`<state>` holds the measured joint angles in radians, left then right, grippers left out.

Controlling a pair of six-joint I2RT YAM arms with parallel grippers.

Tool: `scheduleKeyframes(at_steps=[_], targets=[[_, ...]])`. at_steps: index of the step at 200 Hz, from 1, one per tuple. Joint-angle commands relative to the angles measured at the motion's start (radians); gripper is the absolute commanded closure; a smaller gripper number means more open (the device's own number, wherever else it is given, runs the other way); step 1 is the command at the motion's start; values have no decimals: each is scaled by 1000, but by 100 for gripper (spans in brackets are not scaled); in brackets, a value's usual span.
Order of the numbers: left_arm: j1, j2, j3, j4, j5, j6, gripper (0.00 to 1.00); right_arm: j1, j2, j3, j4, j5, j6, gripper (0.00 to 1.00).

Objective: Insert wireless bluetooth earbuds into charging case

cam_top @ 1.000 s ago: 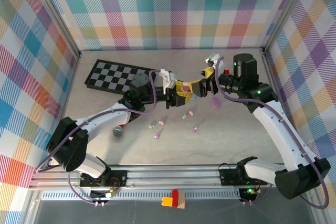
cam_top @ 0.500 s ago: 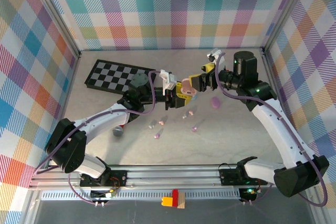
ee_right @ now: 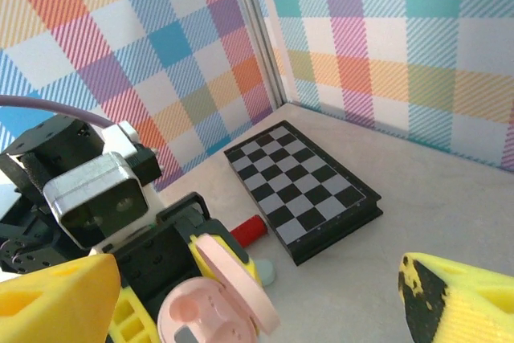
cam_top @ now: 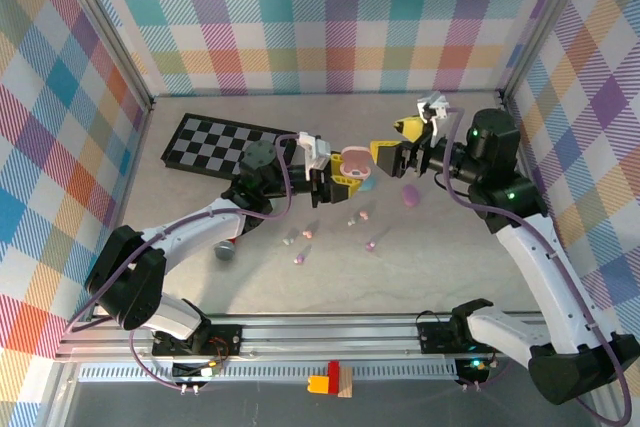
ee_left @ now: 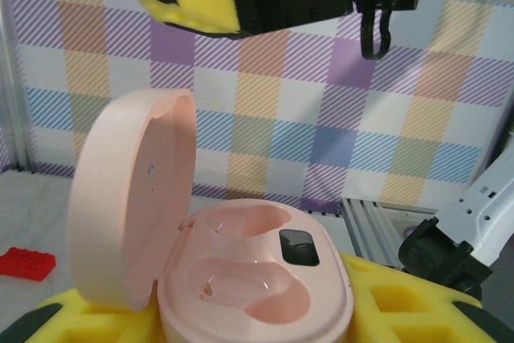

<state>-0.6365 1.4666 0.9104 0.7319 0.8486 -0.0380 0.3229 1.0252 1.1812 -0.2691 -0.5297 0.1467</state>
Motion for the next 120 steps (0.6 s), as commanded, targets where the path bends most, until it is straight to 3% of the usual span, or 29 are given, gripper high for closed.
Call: scheduleKeyframes(at_steps=[1,37,79,120], targets=[[31,-50,-39,105,27,-48,58,-36,3,-63,31,38,117,9],[79,-115,-103,116,17,-54,58,-57,32,-168,-14,110,204,18],[125,-161,-142,124,32,-69,58,-59,216,-217,-98,-1,212,28],[143,-175,-149,129,50,-88,58,-58,474,-189,-104,-77,122,30]])
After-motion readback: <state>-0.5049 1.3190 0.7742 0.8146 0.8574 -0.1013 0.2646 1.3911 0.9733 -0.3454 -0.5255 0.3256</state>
